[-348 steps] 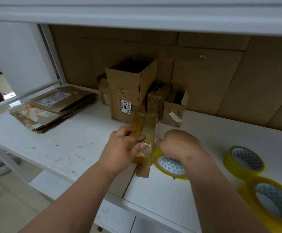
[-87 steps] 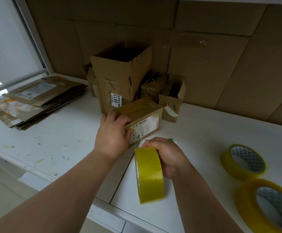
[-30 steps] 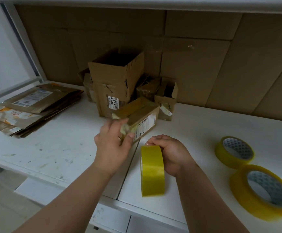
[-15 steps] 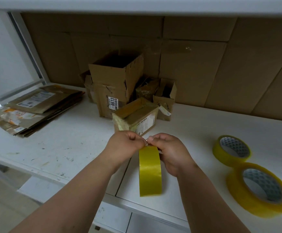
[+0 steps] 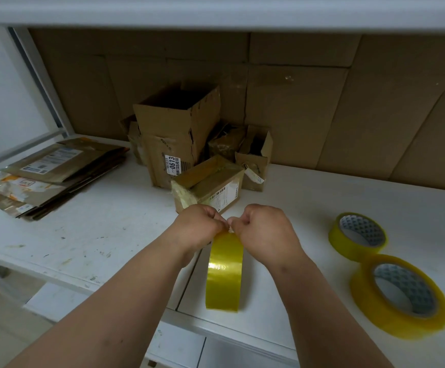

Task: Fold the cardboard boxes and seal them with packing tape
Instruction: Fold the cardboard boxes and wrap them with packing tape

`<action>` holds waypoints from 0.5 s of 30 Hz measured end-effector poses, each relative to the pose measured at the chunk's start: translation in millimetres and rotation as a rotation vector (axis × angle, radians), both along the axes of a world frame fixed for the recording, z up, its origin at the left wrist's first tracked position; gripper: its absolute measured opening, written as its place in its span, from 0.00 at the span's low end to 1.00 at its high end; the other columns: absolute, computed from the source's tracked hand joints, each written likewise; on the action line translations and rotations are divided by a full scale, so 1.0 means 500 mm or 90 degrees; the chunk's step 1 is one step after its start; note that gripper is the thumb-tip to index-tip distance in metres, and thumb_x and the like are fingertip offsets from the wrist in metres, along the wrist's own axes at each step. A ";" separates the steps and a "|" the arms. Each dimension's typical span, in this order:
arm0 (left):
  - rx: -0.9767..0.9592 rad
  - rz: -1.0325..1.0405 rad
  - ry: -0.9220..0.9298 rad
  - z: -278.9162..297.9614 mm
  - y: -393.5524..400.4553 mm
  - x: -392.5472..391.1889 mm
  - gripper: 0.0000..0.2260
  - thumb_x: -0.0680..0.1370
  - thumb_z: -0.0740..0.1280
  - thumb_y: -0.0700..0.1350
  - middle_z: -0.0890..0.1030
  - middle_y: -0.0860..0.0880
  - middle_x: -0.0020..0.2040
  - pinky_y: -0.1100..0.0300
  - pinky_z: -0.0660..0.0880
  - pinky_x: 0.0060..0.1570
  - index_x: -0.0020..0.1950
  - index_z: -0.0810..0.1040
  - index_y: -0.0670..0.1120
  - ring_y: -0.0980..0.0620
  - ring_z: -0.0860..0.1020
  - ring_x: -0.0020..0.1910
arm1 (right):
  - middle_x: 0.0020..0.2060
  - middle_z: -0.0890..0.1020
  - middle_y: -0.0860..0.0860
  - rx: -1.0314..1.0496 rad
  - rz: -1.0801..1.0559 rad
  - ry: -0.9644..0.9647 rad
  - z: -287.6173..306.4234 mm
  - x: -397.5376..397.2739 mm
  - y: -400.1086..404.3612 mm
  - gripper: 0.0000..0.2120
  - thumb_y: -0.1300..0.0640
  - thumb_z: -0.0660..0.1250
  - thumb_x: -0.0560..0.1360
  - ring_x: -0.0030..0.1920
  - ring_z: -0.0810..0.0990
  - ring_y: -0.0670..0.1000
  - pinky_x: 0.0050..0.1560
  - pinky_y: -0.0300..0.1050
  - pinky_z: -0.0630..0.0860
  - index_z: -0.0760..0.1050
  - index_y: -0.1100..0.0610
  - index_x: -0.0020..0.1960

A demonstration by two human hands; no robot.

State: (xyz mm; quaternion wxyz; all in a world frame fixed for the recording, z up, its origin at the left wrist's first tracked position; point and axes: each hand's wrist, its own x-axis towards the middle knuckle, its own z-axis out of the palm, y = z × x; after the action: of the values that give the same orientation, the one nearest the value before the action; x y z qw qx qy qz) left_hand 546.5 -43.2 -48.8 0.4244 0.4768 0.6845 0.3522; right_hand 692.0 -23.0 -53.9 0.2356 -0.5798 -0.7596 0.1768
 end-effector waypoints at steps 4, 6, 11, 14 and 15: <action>0.006 0.015 0.003 -0.006 0.002 0.008 0.07 0.77 0.71 0.41 0.79 0.48 0.34 0.63 0.70 0.34 0.38 0.81 0.45 0.53 0.74 0.33 | 0.45 0.80 0.46 -0.024 -0.055 0.014 -0.008 0.013 0.002 0.16 0.39 0.67 0.73 0.48 0.79 0.50 0.46 0.45 0.76 0.75 0.51 0.51; 0.004 0.021 -0.029 -0.006 0.001 0.009 0.07 0.76 0.71 0.40 0.79 0.49 0.32 0.66 0.70 0.30 0.38 0.80 0.45 0.56 0.74 0.28 | 0.49 0.80 0.44 -0.114 -0.044 0.128 -0.011 0.022 0.009 0.21 0.40 0.71 0.71 0.52 0.79 0.48 0.50 0.45 0.76 0.74 0.48 0.59; 0.037 0.029 -0.038 -0.010 -0.002 0.018 0.04 0.76 0.72 0.41 0.82 0.47 0.35 0.64 0.73 0.32 0.41 0.83 0.42 0.55 0.77 0.31 | 0.34 0.84 0.50 -0.310 0.009 0.476 -0.037 0.026 0.007 0.06 0.58 0.73 0.74 0.38 0.81 0.48 0.48 0.47 0.77 0.83 0.56 0.38; 0.056 0.060 -0.089 -0.015 0.001 0.016 0.04 0.77 0.72 0.44 0.86 0.46 0.40 0.62 0.76 0.33 0.47 0.85 0.45 0.53 0.81 0.34 | 0.37 0.83 0.58 -0.328 -0.042 0.509 -0.042 0.032 0.013 0.08 0.60 0.72 0.75 0.40 0.79 0.55 0.54 0.59 0.78 0.79 0.61 0.38; 0.061 0.063 -0.123 -0.016 0.002 0.013 0.05 0.78 0.71 0.45 0.86 0.48 0.41 0.63 0.77 0.32 0.50 0.85 0.46 0.54 0.82 0.34 | 0.38 0.81 0.61 -0.333 -0.058 0.503 -0.042 0.036 0.017 0.08 0.60 0.71 0.75 0.41 0.79 0.57 0.56 0.62 0.77 0.78 0.61 0.38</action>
State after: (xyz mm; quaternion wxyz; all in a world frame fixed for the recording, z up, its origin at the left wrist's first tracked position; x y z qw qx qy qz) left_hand 553.1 -42.3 -56.7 0.4475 0.4257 0.6455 0.4493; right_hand 710.1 -14.6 -74.7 0.3601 -0.5406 -0.5158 0.5586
